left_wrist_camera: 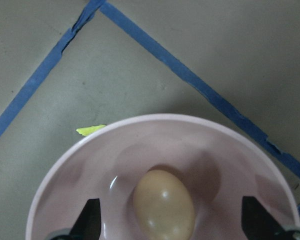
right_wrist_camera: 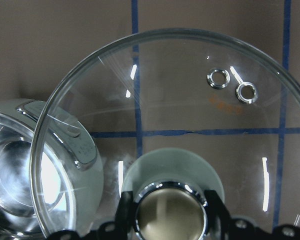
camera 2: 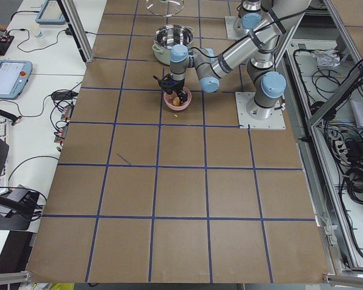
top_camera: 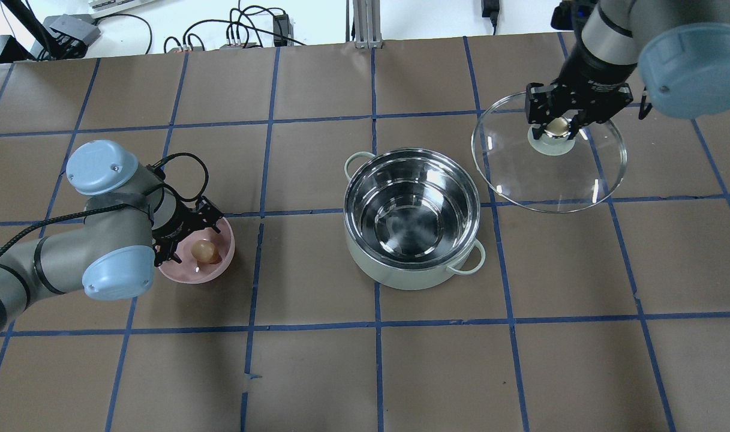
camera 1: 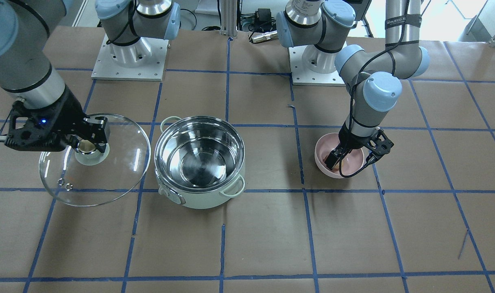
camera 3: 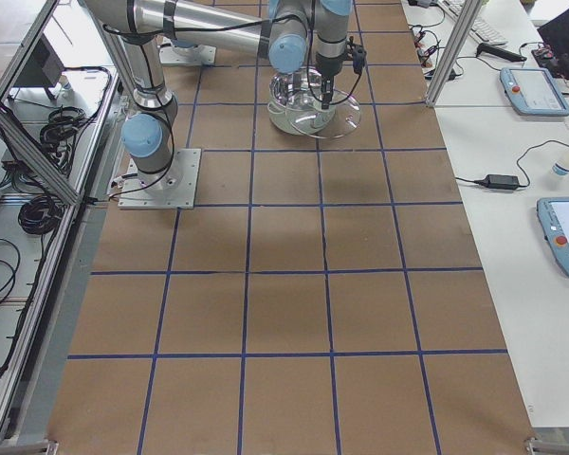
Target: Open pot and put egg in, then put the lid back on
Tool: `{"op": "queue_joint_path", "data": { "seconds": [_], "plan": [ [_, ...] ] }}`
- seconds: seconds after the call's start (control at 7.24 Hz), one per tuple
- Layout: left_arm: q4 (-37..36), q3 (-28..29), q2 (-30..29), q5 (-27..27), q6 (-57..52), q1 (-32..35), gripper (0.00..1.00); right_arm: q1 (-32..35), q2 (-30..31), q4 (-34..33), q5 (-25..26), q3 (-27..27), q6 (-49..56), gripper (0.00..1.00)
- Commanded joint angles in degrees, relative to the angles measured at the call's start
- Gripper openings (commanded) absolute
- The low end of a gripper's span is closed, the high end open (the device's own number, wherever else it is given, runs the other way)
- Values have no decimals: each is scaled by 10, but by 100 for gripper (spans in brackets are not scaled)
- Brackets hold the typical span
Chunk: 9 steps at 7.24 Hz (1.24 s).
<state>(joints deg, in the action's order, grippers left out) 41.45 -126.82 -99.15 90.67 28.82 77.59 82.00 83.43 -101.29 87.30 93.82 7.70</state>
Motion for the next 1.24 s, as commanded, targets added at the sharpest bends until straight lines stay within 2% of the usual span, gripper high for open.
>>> {"op": "queue_joint_path", "data": {
  "seconds": [0.0,0.69,0.83,0.97,1.11],
  "plan": [
    [-4,1,-2,0,4,-2,95,-49,0,3,0,9,72,30],
    [-1,-4,-8,-1,4,-2,95,-59,-1,2,-1,20,122,28],
    [-1,-4,-10,-1,4,-1,95,-68,-1,1,-24,20,123,27],
    [-1,-4,-13,-1,4,-1,88,-81,0,0,-35,20,130,27],
    [-1,-5,-16,-1,4,-1,73,-82,0,0,-34,20,131,27]
  ]
}}
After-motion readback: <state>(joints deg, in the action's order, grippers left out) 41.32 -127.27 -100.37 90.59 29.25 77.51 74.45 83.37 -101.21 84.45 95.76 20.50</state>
